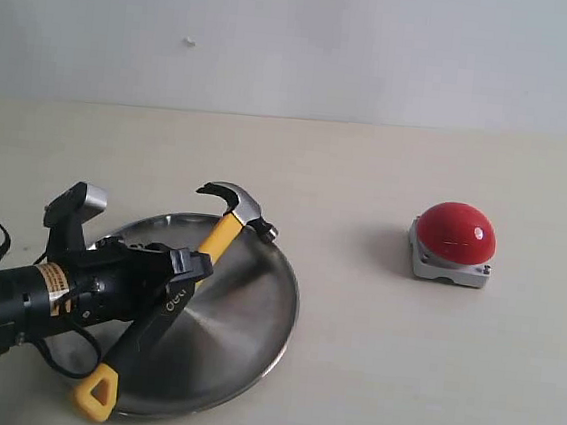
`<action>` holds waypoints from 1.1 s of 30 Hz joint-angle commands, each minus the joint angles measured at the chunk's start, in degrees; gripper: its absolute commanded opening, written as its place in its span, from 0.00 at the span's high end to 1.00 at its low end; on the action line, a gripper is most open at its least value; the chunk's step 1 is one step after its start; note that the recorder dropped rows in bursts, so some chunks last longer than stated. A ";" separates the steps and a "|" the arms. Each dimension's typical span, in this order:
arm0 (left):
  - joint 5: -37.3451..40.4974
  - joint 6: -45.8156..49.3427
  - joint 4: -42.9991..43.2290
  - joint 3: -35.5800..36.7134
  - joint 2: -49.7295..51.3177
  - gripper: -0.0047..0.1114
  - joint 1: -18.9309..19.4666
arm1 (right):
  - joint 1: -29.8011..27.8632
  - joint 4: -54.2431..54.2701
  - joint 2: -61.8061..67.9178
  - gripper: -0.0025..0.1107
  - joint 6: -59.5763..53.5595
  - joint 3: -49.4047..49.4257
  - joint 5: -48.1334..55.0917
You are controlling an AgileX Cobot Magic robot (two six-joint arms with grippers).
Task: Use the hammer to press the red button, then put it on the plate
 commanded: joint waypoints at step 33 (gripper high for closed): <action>7.42 15.64 8.64 -0.63 -18.45 0.96 0.24 | 0.03 -0.12 -0.25 0.98 -0.09 0.22 -0.44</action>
